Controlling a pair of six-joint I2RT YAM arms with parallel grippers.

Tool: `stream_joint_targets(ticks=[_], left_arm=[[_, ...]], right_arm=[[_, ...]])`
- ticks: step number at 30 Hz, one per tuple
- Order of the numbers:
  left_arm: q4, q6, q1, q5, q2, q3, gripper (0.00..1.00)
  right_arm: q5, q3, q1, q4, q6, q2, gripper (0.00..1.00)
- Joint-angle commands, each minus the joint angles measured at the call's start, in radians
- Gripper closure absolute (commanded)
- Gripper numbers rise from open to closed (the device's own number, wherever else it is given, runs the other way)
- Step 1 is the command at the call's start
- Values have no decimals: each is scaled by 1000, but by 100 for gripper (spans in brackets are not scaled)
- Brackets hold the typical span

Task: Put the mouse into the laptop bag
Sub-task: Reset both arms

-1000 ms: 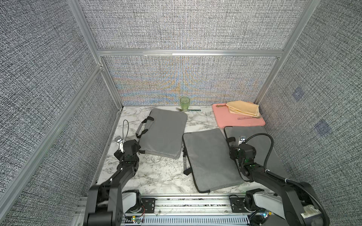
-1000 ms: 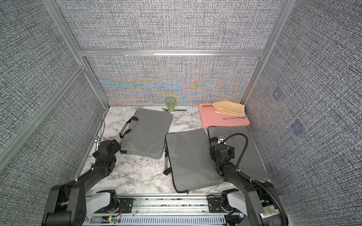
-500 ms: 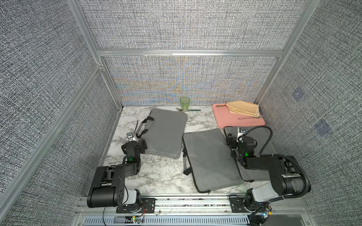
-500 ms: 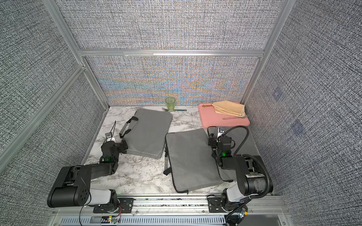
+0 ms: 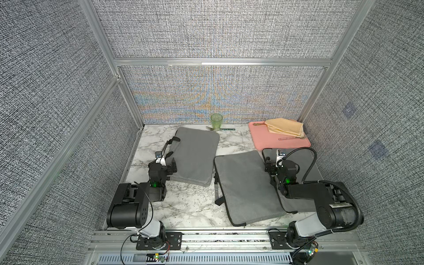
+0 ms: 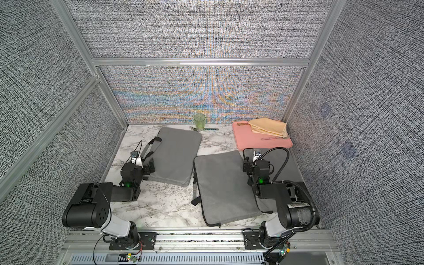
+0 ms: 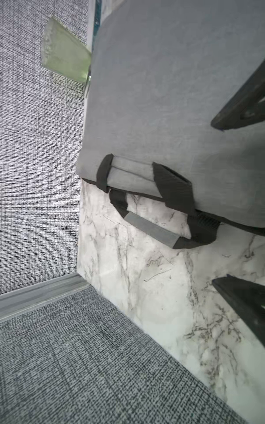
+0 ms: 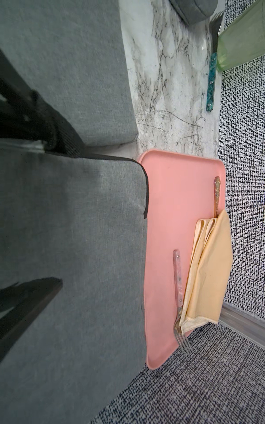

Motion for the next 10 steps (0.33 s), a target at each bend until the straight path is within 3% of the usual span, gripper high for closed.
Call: stream_joint_targets(ticks=[1,10], left_arm=[[33,21,1,28,1,1,1],[29,24,1,38,3,4,1]], right_arm=[[29,-3,8,26,-10,2,1],[38,-3,9,43,-8,13,1]])
